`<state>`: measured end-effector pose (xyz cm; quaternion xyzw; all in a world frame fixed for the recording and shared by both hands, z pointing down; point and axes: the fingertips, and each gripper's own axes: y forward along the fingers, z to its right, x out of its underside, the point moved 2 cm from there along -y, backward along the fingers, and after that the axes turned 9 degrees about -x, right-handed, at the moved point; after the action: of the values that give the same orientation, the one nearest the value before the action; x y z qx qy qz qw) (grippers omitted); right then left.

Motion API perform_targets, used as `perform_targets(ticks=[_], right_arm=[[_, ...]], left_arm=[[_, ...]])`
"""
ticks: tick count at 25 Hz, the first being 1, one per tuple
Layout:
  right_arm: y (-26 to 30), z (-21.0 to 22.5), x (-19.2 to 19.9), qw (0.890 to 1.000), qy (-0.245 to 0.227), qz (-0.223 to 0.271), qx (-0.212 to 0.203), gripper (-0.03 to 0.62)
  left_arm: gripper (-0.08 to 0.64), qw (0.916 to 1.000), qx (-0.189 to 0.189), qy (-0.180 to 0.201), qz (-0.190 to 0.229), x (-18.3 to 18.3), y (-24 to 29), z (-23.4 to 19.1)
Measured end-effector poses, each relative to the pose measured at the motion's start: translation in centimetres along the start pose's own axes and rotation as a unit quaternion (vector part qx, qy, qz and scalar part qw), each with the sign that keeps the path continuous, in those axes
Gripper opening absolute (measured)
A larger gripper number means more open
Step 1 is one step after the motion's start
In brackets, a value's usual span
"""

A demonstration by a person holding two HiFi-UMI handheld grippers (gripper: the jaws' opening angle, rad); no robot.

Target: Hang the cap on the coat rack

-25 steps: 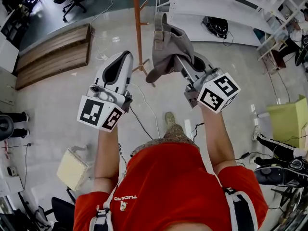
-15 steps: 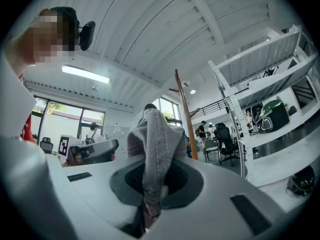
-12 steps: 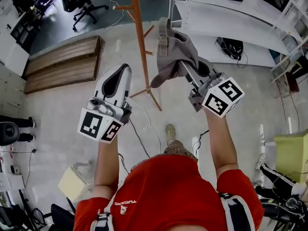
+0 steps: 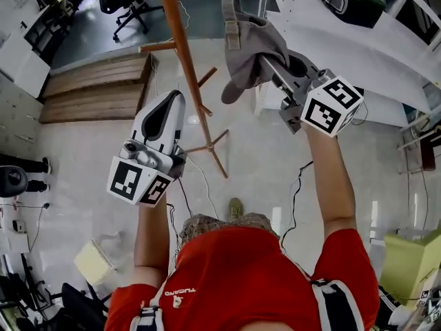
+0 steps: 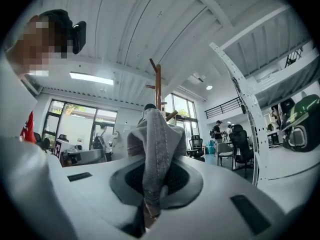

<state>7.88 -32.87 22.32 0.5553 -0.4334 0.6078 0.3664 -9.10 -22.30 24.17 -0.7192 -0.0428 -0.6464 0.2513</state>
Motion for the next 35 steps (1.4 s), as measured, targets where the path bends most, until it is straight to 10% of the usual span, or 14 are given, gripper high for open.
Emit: perform_targets(ticks=[16, 25, 35], right_arm=[[9.2, 10.8, -6.3, 0.998, 0.007, -0.025, -0.060, 0.031], [12.9, 10.3, -2.8, 0.985, 0.020, -0.085, -0.147, 0.031], [15.2, 8.0, 1.3, 0.986, 0.028, -0.068, -0.152, 0.036]], left_arm=[[0.008, 0.9994, 0.026, 0.022, -0.002, 0.2, 6.4, -4.2], [0.008, 0.9995, 0.025, 0.016, -0.010, 1.0, 7.4, -6.5], [0.008, 0.9992, 0.032, 0.006, -0.023, 2.1, 7.1, -7.6]])
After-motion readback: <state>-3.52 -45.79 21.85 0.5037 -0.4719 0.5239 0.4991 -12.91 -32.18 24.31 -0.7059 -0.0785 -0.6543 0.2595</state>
